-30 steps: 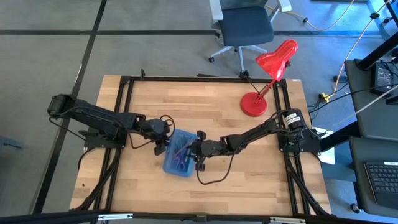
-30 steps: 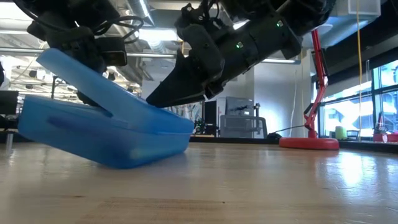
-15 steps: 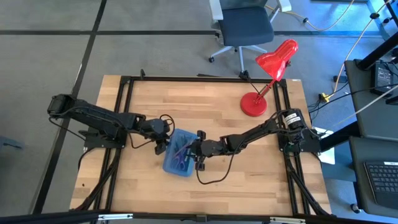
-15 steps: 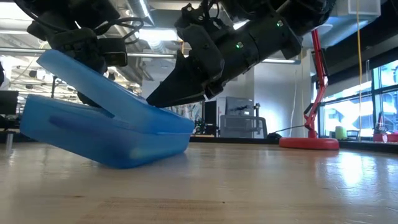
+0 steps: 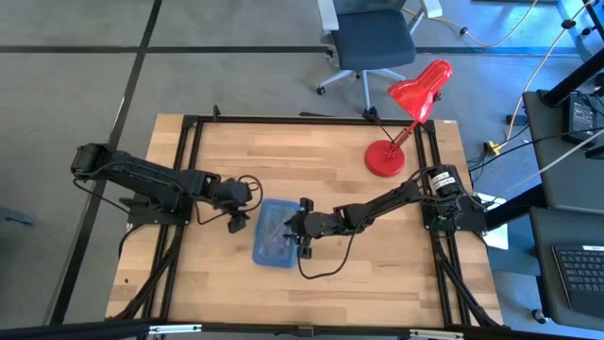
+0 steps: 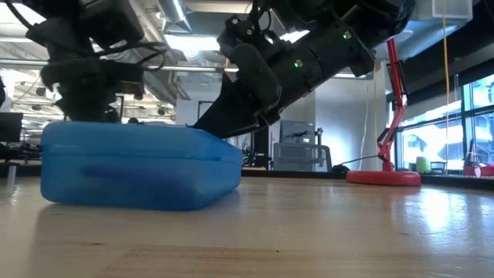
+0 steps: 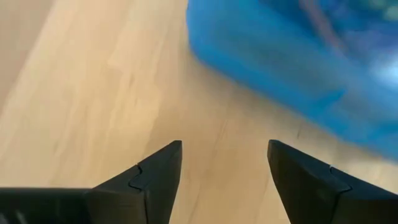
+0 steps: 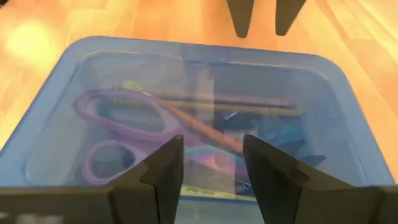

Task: Pick & place school supplies into a supply box
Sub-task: Close the blue supply box

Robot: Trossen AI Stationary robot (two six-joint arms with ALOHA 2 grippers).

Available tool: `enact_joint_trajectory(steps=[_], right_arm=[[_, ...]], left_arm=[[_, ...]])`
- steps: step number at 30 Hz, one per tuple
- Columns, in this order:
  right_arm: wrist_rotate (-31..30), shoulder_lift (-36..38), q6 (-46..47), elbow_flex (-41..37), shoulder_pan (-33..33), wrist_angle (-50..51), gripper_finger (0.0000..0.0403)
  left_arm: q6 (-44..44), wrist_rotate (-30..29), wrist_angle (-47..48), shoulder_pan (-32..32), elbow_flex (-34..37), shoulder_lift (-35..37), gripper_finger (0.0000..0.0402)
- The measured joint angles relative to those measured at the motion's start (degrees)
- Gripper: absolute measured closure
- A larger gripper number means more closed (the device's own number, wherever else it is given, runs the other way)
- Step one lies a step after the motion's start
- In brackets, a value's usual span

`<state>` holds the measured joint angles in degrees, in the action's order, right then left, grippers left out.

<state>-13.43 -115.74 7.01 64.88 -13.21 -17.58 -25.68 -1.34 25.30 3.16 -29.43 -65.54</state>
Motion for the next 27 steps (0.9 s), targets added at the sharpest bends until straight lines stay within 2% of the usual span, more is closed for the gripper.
enact_joint_trajectory(steps=[7,18,24,27], right_arm=[[0.00,0.02,0.22,0.02,0.00,0.53,0.0231],[-0.46,0.07,0.33,0.11,0.04,-7.16,0.0231],[-0.45,0.12,3.22,0.11,0.22,-7.00,0.0231],[-0.46,0.13,3.24,0.11,0.31,-6.26,0.0231]], left_arm=[[-1.16,5.96,3.17,0.17,0.02,0.00,0.0170],[-1.58,5.35,0.52,0.17,0.02,0.00,0.0173],[-1.72,5.90,-5.08,0.17,0.04,-0.10,0.0173],[-2.33,6.44,-5.04,0.17,0.13,-0.35,0.0172]])
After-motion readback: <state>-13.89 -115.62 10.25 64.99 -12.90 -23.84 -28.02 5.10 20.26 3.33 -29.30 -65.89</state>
